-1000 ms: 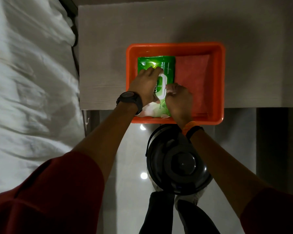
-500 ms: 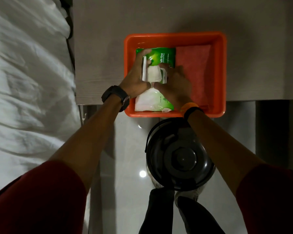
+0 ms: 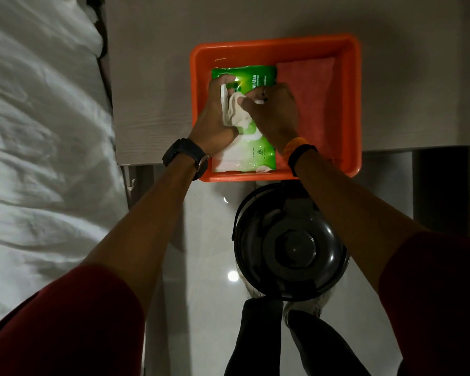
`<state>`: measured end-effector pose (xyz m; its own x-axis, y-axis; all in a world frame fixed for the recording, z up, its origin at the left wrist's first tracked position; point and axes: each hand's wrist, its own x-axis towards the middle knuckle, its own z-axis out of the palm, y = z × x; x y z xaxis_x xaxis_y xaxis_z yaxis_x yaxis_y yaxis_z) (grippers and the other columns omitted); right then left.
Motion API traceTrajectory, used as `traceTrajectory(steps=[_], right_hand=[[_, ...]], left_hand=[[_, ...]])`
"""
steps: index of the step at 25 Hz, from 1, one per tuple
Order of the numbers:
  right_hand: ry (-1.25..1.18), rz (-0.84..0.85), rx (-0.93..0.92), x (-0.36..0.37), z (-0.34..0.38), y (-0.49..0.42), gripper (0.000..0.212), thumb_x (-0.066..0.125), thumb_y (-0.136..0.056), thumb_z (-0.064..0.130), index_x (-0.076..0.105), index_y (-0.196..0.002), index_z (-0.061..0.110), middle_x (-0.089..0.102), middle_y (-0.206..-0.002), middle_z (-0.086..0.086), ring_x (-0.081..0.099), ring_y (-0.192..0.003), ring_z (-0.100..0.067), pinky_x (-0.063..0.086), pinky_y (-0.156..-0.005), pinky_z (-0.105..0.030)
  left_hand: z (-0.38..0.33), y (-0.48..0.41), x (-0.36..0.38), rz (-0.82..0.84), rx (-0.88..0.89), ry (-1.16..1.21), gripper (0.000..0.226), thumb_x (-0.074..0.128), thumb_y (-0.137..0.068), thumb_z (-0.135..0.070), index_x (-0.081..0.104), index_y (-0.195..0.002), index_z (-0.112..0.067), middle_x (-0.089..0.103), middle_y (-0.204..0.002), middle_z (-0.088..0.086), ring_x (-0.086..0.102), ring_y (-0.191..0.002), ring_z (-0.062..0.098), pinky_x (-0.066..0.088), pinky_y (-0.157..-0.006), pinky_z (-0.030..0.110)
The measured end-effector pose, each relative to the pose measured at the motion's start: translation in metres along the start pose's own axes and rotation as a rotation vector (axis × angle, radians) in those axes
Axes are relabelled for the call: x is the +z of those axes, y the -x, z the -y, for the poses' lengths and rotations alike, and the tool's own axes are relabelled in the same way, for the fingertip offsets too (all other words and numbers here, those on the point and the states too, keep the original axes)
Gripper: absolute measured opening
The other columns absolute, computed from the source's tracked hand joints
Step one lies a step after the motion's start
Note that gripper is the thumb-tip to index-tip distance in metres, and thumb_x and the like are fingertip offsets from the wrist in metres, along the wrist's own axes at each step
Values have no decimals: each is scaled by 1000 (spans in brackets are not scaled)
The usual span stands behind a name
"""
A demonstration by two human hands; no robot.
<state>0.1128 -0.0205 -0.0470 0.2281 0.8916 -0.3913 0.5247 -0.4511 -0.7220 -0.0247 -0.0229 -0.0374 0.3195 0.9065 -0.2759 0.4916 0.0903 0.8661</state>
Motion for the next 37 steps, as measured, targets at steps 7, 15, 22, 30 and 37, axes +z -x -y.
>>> traceTrajectory(steps=[7, 15, 22, 30, 37], right_hand=[[-856, -303, 224, -52, -13, 44, 15, 63, -76, 16, 51, -66, 11, 56, -65, -7, 58, -61, -18, 43, -58, -31], [-818, -343, 342, -89, -65, 96, 14, 60, -86, -3, 58, -91, 10, 67, -95, -9, 64, -84, -16, 56, -72, -29], [-812, -255, 386, -129, -169, 194, 25, 66, -88, 4, 78, -91, 26, 77, -106, 6, 72, -112, -21, 58, -97, -39], [-491, -380, 545, -117, -332, 223, 27, 58, -98, 9, 71, -120, 1, 71, -100, -2, 69, -96, -17, 57, -89, -40], [-549, -57, 409, -69, -334, 254, 29, 47, -101, 18, 73, -107, 8, 75, -97, 4, 71, -88, -2, 50, -74, -7]], left_hand=[[8, 12, 29, 222, -28, -503, 95, 67, -83, -3, 8, -157, -9, -7, -166, 17, -7, -153, 39, 24, -125, 45], [-7, 12, 52, 283, -92, -1043, 91, 60, -93, -32, 1, -157, -7, -9, -162, 29, -10, -149, 51, 6, -126, 59], [-59, 99, 138, 19, 517, -656, 59, 43, -75, -5, 59, -132, -4, 56, -138, 20, 47, -133, 41, 39, -115, 49], [-4, 93, 302, 1001, 392, -1104, 68, 59, -88, -61, 47, -142, -21, 44, -149, 8, 28, -146, 26, 6, -125, 50], [-14, 99, 284, 901, 390, -840, 56, 76, -57, -72, 64, -93, -30, 51, -89, -17, 47, -102, 16, 10, -77, 31]])
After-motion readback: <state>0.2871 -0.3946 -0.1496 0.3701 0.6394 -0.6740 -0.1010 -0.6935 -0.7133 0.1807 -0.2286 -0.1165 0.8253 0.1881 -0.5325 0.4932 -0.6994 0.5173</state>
